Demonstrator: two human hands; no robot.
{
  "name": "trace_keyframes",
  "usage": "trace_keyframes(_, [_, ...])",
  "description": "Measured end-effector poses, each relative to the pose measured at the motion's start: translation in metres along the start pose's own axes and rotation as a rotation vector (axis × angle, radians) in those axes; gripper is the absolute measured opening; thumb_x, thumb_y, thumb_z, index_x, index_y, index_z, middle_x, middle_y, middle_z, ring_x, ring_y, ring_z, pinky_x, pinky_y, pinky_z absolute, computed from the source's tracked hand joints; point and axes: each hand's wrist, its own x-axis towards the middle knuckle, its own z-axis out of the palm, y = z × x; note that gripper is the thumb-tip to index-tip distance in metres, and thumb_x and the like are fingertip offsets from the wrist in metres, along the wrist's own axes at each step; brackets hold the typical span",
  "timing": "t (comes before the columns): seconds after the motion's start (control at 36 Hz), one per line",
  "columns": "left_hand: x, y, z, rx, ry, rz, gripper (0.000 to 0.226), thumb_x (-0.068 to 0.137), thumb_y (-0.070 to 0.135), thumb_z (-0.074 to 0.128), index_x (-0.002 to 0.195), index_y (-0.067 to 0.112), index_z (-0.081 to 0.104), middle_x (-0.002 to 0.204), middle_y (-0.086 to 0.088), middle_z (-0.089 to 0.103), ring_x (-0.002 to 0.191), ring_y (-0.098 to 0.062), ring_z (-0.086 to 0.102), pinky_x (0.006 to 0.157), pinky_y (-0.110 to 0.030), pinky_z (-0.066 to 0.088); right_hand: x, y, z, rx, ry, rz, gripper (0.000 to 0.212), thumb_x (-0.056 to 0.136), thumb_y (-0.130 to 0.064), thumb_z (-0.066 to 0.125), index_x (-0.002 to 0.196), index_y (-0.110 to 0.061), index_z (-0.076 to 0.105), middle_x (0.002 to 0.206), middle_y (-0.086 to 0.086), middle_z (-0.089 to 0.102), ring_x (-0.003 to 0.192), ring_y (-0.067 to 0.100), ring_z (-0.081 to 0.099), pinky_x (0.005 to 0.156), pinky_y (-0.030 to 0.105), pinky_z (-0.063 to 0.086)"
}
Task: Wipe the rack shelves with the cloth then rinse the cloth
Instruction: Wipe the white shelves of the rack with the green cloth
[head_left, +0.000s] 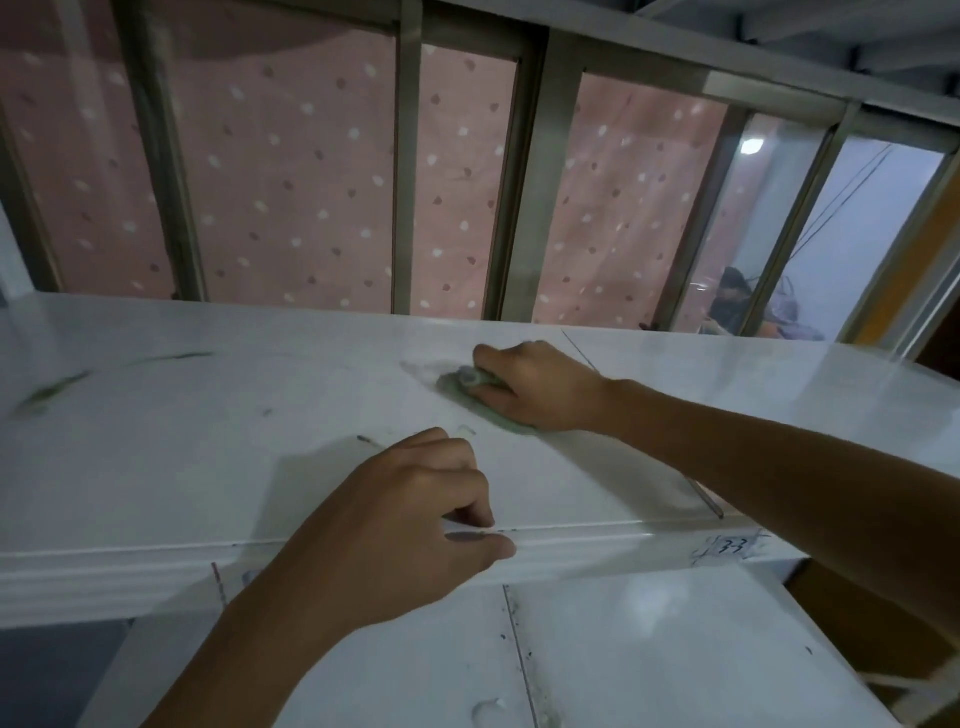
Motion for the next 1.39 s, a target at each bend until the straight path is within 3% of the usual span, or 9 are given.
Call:
trace_keyframes(0.14, [0.001, 0.0, 0.0, 0.014, 0.01, 0.004, 0.033, 0.078, 0.056, 0.071, 0.07, 0.025, 0.067, 0.078, 0.017, 0.056, 0.078, -0.006, 0.055, 0.063, -0.032, 0.049, -0.024, -0.008, -0.007, 0.041, 0.025, -0.153, 0.021, 0.096, -0.024, 0.057, 0.087, -0.007, 0.049, 0.062, 0.002, 0.048, 0.049, 0.024, 0.04, 0.047, 0.032, 0.033])
trace_keyframes(0.33, [0.001, 0.007, -0.002, 0.014, 0.03, -0.04, 0.034, 0.081, 0.061, 0.072, 0.072, 0.028, 0.07, 0.078, 0.016, 0.06, 0.078, -0.003, 0.059, 0.068, -0.027, 0.05, 0.002, 0.106, 0.025, -0.144, -0.101, 0.399, 0.036, 0.104, -0.04, 0.036, 0.106, -0.006, 0.05, 0.099, 0.025, 0.066, 0.084, 0.04, 0.062, 0.071, 0.041, 0.048])
trace_keyframes(0.53, [0.004, 0.009, 0.002, 0.096, 0.152, -0.075, 0.033, 0.087, 0.053, 0.069, 0.069, 0.026, 0.067, 0.072, 0.017, 0.058, 0.073, -0.002, 0.056, 0.066, -0.018, 0.044, 0.052, 0.151, 0.046, -0.165, -0.167, 0.484, 0.04, 0.104, -0.038, 0.038, 0.115, -0.001, 0.05, 0.109, 0.029, 0.063, 0.094, 0.043, 0.062, 0.077, 0.04, 0.047])
trace_keyframes(0.64, [0.003, 0.008, 0.004, 0.135, 0.17, -0.078, 0.033, 0.086, 0.05, 0.069, 0.066, 0.025, 0.065, 0.069, 0.017, 0.057, 0.069, -0.002, 0.055, 0.064, -0.018, 0.043, 0.068, 0.123, 0.047, -0.062, -0.144, 0.335, 0.041, 0.105, -0.038, 0.038, 0.118, -0.002, 0.051, 0.111, 0.028, 0.064, 0.098, 0.043, 0.062, 0.081, 0.04, 0.048])
trace_keyframes(0.72, [0.005, 0.009, 0.004, 0.145, 0.173, -0.077, 0.032, 0.085, 0.048, 0.071, 0.064, 0.024, 0.065, 0.069, 0.016, 0.057, 0.068, -0.003, 0.055, 0.063, -0.018, 0.044, 0.062, 0.082, 0.042, 0.022, -0.038, 0.082, 0.034, 0.102, -0.037, 0.047, 0.1, -0.003, 0.05, 0.082, 0.024, 0.065, 0.073, 0.039, 0.063, 0.059, 0.034, 0.04])
trace_keyframes(0.94, [0.006, 0.007, 0.008, 0.173, 0.173, -0.076, 0.028, 0.082, 0.047, 0.074, 0.066, 0.025, 0.067, 0.068, 0.016, 0.056, 0.066, -0.003, 0.054, 0.059, -0.026, 0.047, 0.021, -0.008, 0.017, 0.169, 0.136, -0.525, 0.019, 0.092, -0.016, 0.064, 0.088, 0.0, 0.054, 0.06, 0.007, 0.053, 0.051, 0.015, 0.033, 0.05, 0.024, 0.025])
trace_keyframes(1.08, [0.005, 0.008, 0.007, 0.179, 0.155, -0.085, 0.029, 0.083, 0.047, 0.073, 0.065, 0.025, 0.066, 0.067, 0.015, 0.055, 0.069, -0.003, 0.054, 0.061, -0.025, 0.045, 0.043, 0.036, 0.036, 0.137, 0.113, -0.27, 0.033, 0.098, -0.035, 0.049, 0.088, -0.004, 0.051, 0.062, 0.011, 0.057, 0.05, 0.028, 0.052, 0.051, 0.028, 0.034])
trace_keyframes(1.22, [0.003, 0.008, 0.007, 0.162, 0.169, -0.083, 0.027, 0.082, 0.044, 0.076, 0.065, 0.025, 0.066, 0.067, 0.016, 0.056, 0.07, -0.002, 0.054, 0.06, -0.022, 0.045, 0.077, 0.107, 0.054, -0.073, -0.065, 0.209, 0.038, 0.105, -0.036, 0.038, 0.109, 0.001, 0.049, 0.097, 0.028, 0.066, 0.086, 0.042, 0.063, 0.069, 0.04, 0.045])
trace_keyframes(1.39, [0.001, 0.011, 0.011, 0.215, 0.205, 0.006, 0.033, 0.085, 0.041, 0.078, 0.063, 0.018, 0.067, 0.065, 0.009, 0.057, 0.066, -0.007, 0.051, 0.058, -0.027, 0.044, 0.108, 0.111, 0.065, -0.098, -0.126, 0.296, 0.041, 0.105, -0.036, 0.035, 0.119, 0.0, 0.049, 0.111, 0.025, 0.063, 0.097, 0.038, 0.06, 0.07, 0.034, 0.036])
